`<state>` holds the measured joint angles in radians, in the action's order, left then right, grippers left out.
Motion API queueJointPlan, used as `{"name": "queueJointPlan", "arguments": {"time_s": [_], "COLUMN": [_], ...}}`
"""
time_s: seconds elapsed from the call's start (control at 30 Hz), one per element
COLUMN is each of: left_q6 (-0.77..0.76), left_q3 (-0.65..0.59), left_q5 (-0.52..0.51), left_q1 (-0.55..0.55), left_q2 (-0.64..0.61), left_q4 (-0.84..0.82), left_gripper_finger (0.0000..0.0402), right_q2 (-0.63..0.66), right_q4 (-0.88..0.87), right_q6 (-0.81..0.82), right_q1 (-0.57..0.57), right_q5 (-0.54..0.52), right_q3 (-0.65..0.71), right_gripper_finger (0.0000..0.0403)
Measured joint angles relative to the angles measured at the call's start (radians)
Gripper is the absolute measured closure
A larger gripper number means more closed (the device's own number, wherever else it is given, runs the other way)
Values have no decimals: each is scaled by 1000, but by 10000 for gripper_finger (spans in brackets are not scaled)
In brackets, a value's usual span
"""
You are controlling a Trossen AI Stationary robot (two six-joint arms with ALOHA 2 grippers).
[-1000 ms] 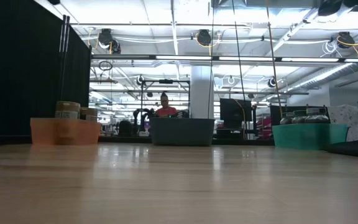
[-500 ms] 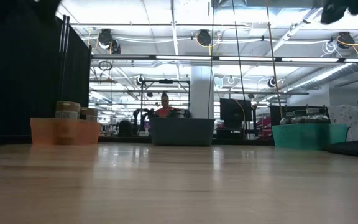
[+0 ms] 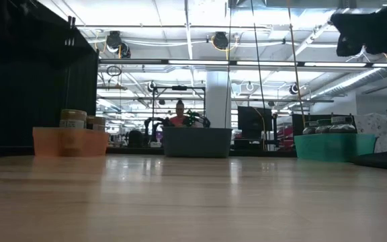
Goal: Sort spices by type
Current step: Return to Home Position
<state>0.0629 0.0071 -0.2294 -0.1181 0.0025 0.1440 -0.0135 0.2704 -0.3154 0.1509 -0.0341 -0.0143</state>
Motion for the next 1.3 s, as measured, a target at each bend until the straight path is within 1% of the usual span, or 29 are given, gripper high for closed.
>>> {"name": "queueJointPlan", "arguments": {"time_s": [0.17,0.27,1.3], "left_q6": [2,-2,-3], "left_q3": [0,0,-2], "left_q5": [-12,-12,-11], "left_q1": [0,0,0], "left_q2": [0,0,0], "left_q4": [-68,-85,-91], "left_gripper_finger": [52,52,52], "right_q2": [0,0,0], "right_q4": [7,-4,-13], "right_q6": [-134,-170,-157], "right_q1": [0,-1,-1], "right_q5": [-36,-54,-47], "right_q3": [0,0,0], "right_gripper_finger": [402,402,403]}}
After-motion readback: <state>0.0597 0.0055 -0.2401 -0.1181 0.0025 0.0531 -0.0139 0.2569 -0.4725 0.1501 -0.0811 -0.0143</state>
